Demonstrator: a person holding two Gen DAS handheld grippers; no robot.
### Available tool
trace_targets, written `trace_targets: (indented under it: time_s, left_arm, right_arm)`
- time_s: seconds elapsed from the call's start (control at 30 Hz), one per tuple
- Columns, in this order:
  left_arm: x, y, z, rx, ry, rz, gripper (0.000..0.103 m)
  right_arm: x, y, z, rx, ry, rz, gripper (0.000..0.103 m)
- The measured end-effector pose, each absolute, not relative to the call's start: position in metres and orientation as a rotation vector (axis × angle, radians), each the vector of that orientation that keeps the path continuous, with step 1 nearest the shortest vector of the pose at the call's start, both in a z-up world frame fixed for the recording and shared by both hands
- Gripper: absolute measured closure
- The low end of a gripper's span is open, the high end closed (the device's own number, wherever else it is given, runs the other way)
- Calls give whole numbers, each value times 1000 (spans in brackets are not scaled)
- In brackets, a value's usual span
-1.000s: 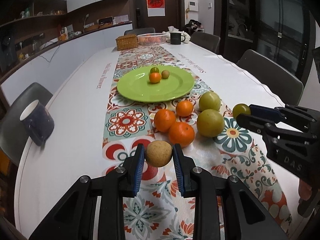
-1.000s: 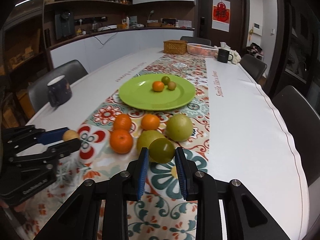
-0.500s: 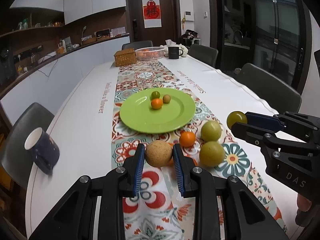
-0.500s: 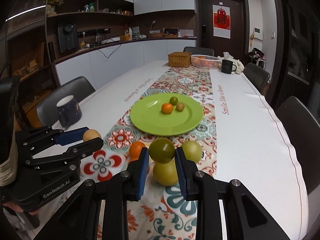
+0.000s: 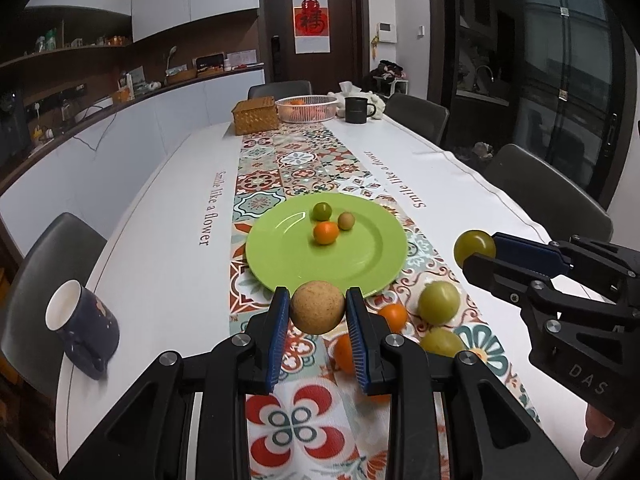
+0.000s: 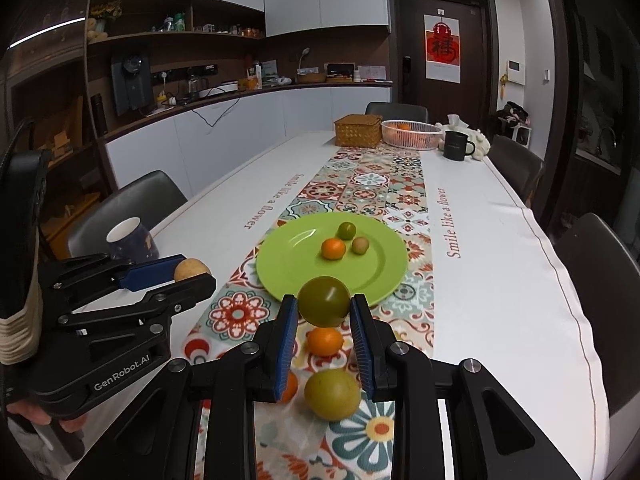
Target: Organize fruits
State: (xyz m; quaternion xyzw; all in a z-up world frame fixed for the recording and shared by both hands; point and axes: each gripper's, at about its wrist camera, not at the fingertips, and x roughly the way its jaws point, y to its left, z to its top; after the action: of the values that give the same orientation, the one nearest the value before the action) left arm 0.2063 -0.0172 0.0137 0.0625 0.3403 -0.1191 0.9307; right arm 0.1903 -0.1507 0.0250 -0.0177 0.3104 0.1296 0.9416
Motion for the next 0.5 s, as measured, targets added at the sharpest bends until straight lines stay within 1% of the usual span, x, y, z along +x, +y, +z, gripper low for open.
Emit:
trace_targets:
  time_s: [0.3, 0.5]
  left_arm:
    - [234, -10, 0, 113, 751, -204, 74]
    - [239, -13, -3, 130, 763, -208, 74]
  right_arm:
    - [229, -149, 13, -37, 666, 282, 75]
    - [236, -151, 3, -8, 687, 281, 75]
